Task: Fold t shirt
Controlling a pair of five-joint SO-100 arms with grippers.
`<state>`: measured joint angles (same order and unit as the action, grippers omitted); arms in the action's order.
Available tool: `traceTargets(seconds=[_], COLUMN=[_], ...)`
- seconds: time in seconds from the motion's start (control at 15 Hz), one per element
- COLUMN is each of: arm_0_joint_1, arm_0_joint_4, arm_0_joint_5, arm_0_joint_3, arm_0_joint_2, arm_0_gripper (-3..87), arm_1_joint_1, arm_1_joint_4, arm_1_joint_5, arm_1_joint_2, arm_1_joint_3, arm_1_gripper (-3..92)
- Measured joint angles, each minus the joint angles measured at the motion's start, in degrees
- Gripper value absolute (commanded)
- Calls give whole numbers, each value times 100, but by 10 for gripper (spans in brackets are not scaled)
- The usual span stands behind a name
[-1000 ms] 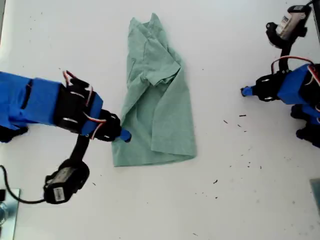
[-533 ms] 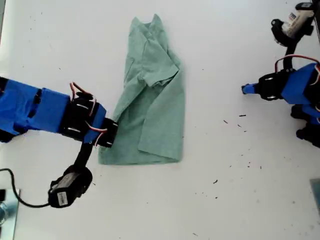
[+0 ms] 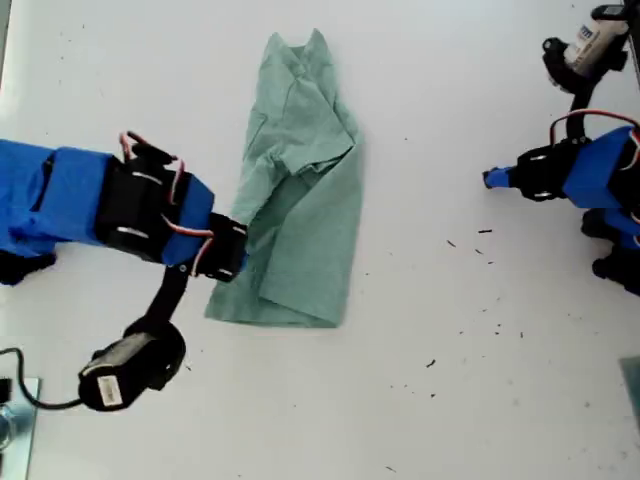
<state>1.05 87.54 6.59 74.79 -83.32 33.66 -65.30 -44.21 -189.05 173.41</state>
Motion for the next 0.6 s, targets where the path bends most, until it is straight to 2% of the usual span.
traceTargets(seconds=[0.07,0.13,0.27,0.4,0.47,0.6], arm_0_joint_1=[0,-9,-114,-141,-132,-132], arm_0_joint_4=[-18,-132,-1468,-2681,-2971,-2927], arm_0_joint_5=[246,536,1529,2197,2303,2320], arm_0_joint_3=[-1020,-1925,-2382,-2461,-2461,-2391], arm_0_joint_2=[844,1582,2127,2320,2312,1969], arm_0_gripper=[139,229,316,327,324,307], arm_1_joint_1=[0,0,0,0,0,0], arm_1_joint_4=[0,0,0,0,0,-9], arm_1_joint_5=[0,0,0,18,18,26], arm_1_joint_2=[0,0,0,0,0,0], arm_1_joint_3=[0,0,9,9,9,9], arm_1_gripper=[24,24,24,24,24,24])
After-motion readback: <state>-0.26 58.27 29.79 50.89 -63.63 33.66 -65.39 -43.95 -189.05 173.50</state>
